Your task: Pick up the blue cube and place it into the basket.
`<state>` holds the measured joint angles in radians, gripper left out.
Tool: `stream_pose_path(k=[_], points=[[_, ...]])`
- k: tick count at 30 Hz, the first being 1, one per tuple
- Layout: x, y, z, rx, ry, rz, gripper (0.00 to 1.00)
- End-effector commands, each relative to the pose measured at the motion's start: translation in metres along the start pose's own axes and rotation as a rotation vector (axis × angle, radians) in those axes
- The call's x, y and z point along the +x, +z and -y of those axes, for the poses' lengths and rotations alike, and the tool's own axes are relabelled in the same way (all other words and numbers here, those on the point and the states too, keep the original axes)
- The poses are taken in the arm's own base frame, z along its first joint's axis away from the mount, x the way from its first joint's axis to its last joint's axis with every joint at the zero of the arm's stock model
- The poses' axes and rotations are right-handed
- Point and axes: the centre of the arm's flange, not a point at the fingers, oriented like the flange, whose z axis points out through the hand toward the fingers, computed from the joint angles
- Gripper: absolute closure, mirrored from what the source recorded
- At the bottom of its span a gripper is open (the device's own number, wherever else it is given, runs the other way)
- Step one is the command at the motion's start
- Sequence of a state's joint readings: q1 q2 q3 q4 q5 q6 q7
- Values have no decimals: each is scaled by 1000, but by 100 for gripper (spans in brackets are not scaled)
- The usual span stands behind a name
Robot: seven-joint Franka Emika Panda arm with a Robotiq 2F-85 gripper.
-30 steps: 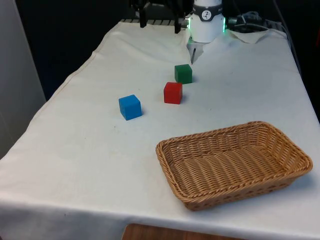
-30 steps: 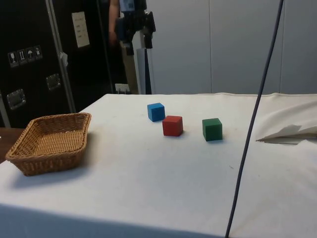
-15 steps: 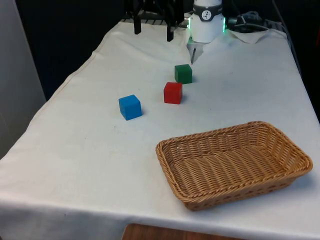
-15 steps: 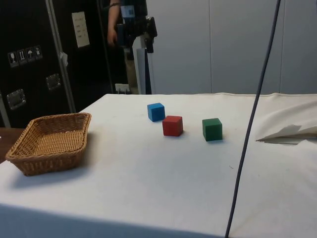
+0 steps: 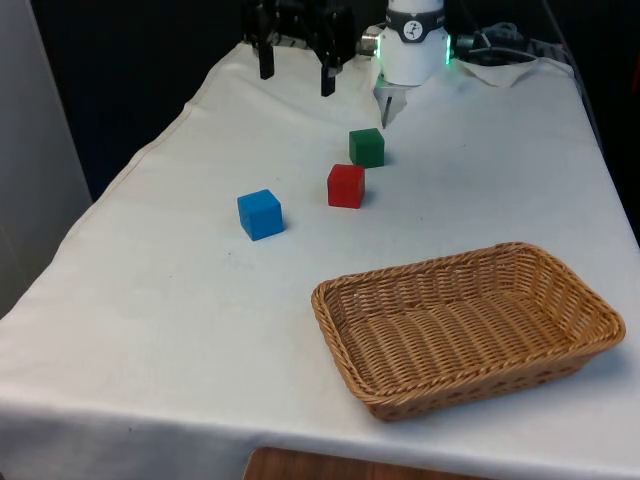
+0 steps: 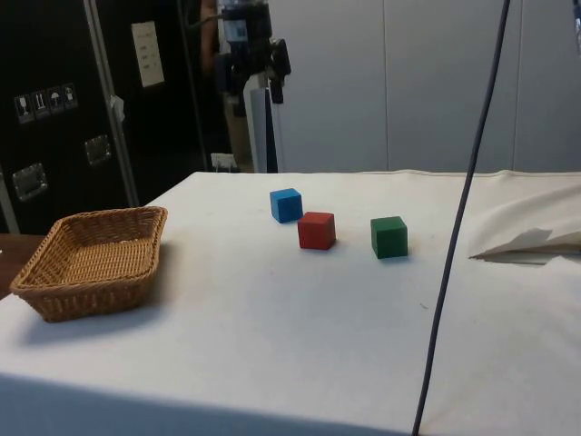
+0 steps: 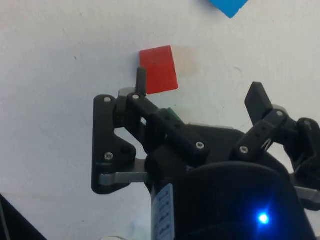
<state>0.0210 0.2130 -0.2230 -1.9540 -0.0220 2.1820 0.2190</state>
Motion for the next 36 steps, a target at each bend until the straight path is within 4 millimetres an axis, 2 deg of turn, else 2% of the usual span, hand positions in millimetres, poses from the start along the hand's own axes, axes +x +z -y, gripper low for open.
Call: stream_pose_path(k=[1, 23, 36], points=[[2, 1, 0, 6, 12, -7, 0], [7, 16, -7, -12, 122, 4, 0], [13, 43, -11, 8, 192, -14, 0]])
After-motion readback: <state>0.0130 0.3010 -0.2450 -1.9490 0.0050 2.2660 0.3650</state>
